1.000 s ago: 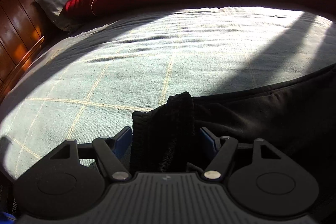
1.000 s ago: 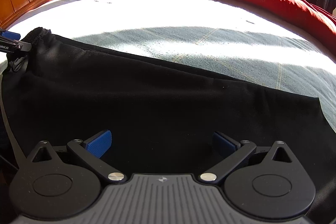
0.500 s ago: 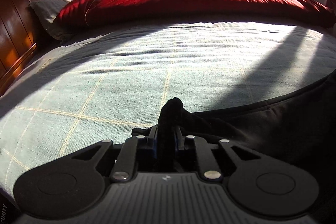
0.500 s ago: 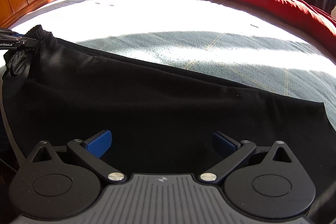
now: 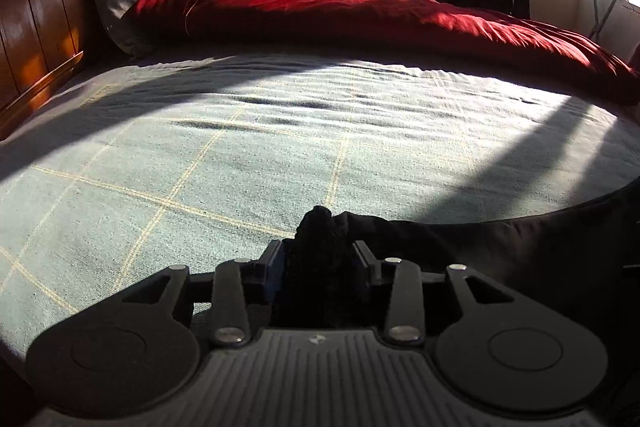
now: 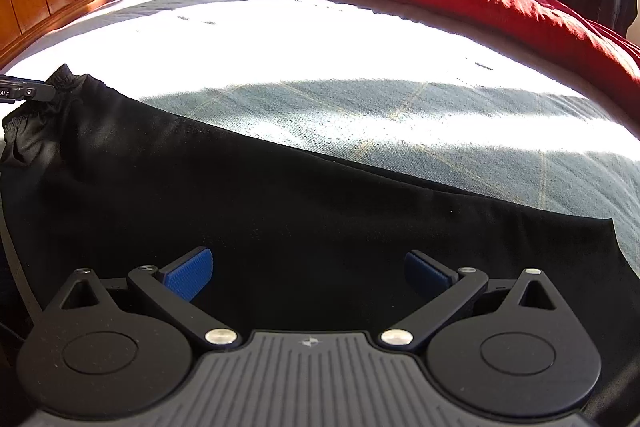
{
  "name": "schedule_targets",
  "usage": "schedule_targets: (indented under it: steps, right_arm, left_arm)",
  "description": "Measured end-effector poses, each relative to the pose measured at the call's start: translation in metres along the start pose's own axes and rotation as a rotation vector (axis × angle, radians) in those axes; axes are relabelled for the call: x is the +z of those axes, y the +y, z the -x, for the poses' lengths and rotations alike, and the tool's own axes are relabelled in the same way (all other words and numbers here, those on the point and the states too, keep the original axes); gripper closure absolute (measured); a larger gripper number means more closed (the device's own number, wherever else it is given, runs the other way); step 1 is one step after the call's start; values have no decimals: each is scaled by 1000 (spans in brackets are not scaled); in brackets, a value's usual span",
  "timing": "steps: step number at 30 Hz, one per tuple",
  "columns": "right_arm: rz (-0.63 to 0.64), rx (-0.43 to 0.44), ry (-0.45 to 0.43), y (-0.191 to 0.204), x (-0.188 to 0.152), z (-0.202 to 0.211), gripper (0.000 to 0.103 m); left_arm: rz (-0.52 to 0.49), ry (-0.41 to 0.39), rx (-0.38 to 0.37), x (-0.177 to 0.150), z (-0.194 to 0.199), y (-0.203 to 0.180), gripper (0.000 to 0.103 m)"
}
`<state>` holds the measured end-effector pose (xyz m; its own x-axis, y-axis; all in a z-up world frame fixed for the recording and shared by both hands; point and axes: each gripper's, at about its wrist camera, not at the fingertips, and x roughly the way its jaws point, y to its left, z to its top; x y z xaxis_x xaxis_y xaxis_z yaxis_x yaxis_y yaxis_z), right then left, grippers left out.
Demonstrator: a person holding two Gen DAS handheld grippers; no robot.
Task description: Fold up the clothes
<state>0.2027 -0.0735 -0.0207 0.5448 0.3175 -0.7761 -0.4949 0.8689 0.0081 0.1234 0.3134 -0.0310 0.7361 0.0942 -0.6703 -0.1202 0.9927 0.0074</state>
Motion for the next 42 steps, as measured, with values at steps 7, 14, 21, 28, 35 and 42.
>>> schedule_targets:
  steps: [7,14,21,28,35,42]
  right_arm:
    - [-54,198,-44,2,28,-7,0]
    - [21,322,0,44,66,-53,0]
    - [139,187,9,74,80,-112,0]
    - [67,174,-47,47,84,-63,0]
    - [65,177,-5,36,37,-24,0]
    - [202,96,73,60,-18,-16,0]
  left_arm:
    - [-15,-22,-225,2,8,-27,47]
    - [0,194,-271,-55,-22,-46,43]
    - [-52,232,-297,-72,-10,-43,28]
    - [-11,118,-396,-38,-3,-27,27]
    - [-74,118,-443,-14,-67,-56,26]
    - [-171,114,-395,-27,-77,-77,17]
